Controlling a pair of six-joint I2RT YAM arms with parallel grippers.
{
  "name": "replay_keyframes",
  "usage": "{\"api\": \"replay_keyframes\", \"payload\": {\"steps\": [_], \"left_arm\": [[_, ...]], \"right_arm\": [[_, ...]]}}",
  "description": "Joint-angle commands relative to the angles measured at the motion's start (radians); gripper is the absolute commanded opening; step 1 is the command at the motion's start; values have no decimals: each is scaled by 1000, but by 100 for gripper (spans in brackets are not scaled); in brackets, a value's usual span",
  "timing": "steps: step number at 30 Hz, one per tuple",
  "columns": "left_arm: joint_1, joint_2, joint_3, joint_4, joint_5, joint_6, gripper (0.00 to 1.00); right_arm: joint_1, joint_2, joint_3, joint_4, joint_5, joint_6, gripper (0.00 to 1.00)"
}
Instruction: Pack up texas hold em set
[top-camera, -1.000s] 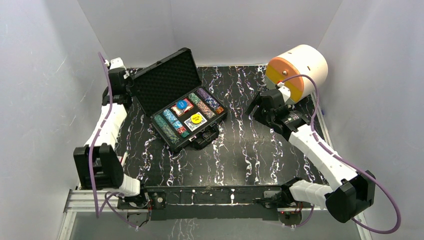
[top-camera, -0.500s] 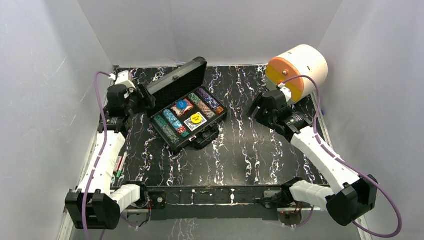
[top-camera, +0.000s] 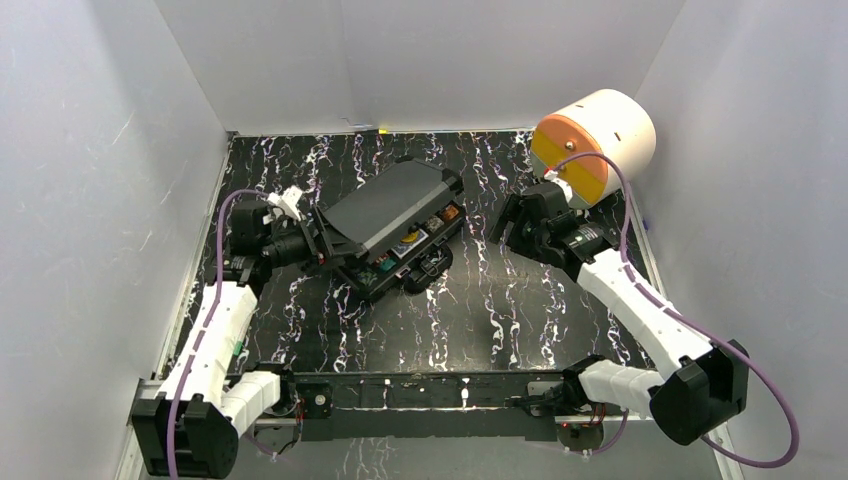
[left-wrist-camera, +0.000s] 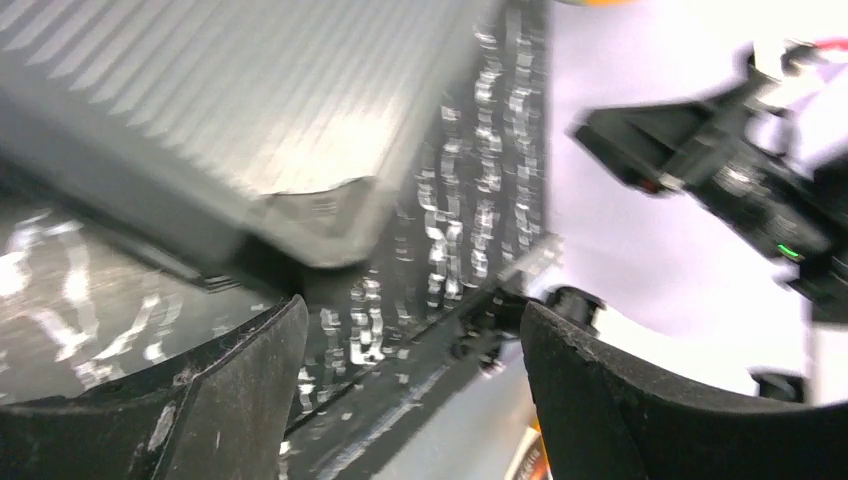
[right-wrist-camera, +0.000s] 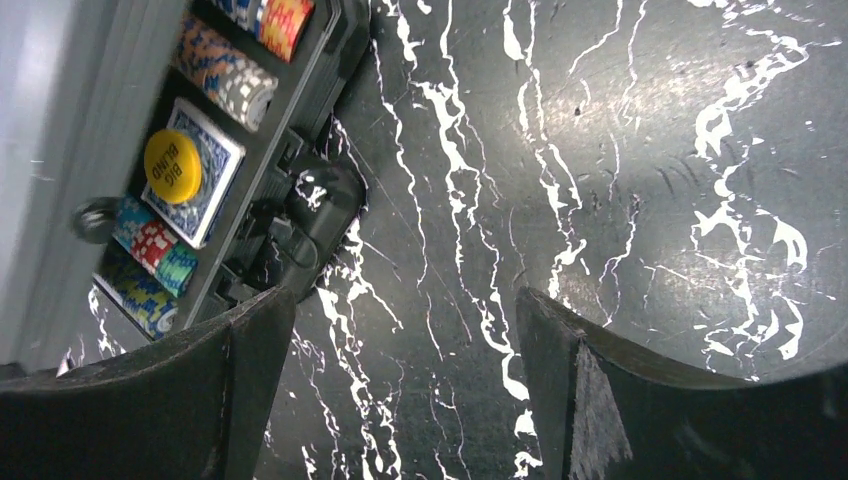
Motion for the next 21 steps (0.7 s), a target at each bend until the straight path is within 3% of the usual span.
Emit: {"api": "replay_keyframes", "payload": {"steps": [1,7,13,16,21], "left_arm": [[-29,-56,89,141,315,-60,76],[-29,5,147,97,388,40,76],[-50,92,192,89,150,68,72],[-85,174,223,103,14,80,63],[-176,331,282,104,-165,145,48]], "right_arm": [[-6,32,39,14,-87,-33,89],[-6,95,45,58,-289,-56,85],[-6,171,36,158,-433,-49,75],[-4,211,24,230,-486,-23,75],[-3,248,-64,414,-550,35,88]]}}
